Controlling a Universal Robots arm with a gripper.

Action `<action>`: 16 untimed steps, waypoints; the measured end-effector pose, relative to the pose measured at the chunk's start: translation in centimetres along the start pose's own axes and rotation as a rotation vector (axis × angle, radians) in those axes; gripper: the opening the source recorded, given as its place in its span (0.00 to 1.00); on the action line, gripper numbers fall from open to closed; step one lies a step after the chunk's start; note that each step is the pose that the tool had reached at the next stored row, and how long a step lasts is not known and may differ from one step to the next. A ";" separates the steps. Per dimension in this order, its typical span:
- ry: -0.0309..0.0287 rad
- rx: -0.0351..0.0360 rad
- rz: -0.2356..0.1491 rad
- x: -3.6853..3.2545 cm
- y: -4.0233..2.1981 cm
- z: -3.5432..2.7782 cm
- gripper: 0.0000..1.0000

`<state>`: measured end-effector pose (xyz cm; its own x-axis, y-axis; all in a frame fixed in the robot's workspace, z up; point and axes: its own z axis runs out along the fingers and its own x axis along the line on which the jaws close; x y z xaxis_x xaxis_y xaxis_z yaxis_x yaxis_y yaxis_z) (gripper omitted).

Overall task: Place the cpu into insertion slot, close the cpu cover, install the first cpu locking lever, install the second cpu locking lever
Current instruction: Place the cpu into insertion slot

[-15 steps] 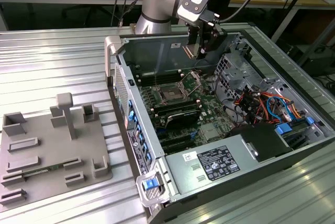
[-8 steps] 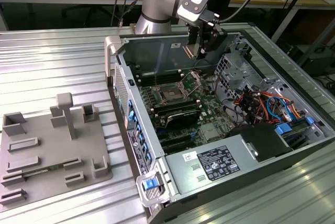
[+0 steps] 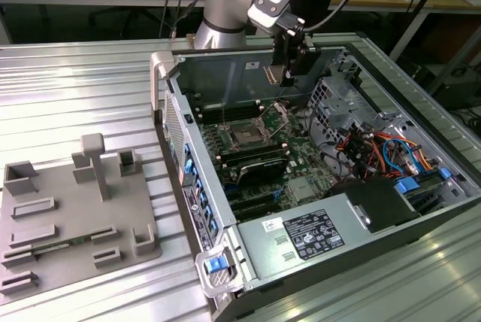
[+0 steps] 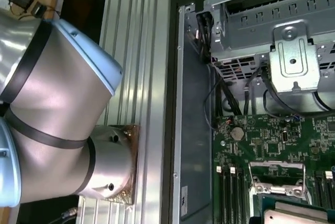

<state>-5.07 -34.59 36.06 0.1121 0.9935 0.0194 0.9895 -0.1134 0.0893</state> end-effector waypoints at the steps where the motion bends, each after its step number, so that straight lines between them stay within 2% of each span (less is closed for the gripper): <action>1: -0.0021 -0.0004 0.022 0.00 0.00 0.03 0.55; 3: -0.0045 -0.0010 0.050 0.00 -0.01 0.07 0.55; 8: -0.0145 -0.0031 0.161 -0.01 -0.02 0.28 0.55; 10: -0.0172 -0.0036 0.191 -0.01 -0.03 0.33 0.55; 13: -0.0171 -0.0036 0.187 -0.01 -0.03 0.35 0.55; 14: -0.0142 -0.0030 0.156 -0.01 -0.05 0.41 0.55; 16: -0.0108 -0.0024 0.122 -0.01 -0.05 0.53 0.55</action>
<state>-5.06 -34.59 35.52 0.2322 0.9725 0.0195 0.9684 -0.2330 0.0894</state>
